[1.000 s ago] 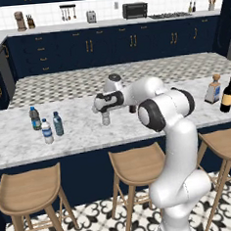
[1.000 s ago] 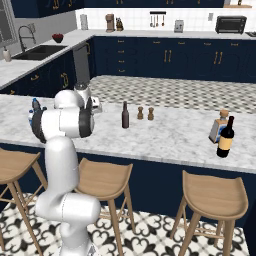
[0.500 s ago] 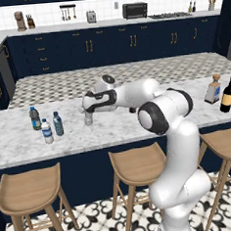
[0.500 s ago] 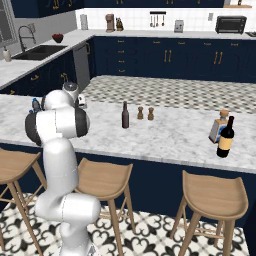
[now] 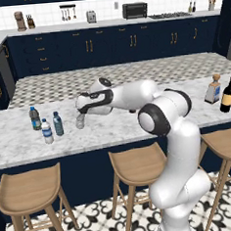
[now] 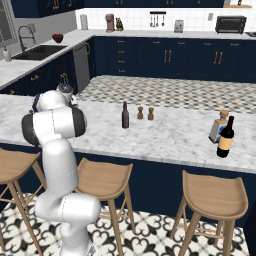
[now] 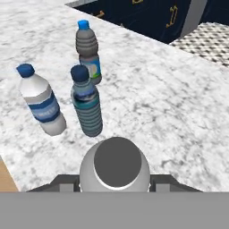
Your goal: Move the plastic bottles in the middle to the plastics group, and the glass bottles in the middle to the glass group.
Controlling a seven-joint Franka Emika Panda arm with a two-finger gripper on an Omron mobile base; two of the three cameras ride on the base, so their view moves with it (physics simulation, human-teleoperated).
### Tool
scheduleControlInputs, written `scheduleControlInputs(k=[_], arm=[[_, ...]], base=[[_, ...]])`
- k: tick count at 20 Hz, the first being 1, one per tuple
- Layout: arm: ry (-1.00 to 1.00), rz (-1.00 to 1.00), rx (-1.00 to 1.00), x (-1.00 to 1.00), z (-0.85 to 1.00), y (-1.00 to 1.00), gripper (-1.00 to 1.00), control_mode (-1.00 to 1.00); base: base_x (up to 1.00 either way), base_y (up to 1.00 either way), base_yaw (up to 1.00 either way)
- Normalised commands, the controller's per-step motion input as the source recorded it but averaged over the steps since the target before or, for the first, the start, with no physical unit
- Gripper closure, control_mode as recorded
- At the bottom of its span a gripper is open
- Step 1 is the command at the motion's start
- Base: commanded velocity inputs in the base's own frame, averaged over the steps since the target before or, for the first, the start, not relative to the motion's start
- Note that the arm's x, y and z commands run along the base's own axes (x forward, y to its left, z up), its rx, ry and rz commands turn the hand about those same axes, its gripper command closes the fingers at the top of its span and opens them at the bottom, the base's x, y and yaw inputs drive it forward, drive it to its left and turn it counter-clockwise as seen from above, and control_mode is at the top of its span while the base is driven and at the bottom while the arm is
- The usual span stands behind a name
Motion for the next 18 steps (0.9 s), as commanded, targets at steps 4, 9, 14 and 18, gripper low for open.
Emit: scheduleControlInputs(k=[4,9,14,18], arm=[[-0.12,0.06,-0.04,-0.12,-0.03,0.32,1.0,-1.0],[0.03,0.0,-0.13,0.0,0.01,0.13,1.0,-1.0],[0.18,0.0,-0.06,0.0,0.16,0.11,1.0,-1.0],[0.09,0.0,-0.02,0.01,0.07,0.03,1.0,-1.0]], base=[[0.0,0.0,0.0],[0.0,0.0,0.0],[0.0,0.0,0.0],[0.0,0.0,0.0]])
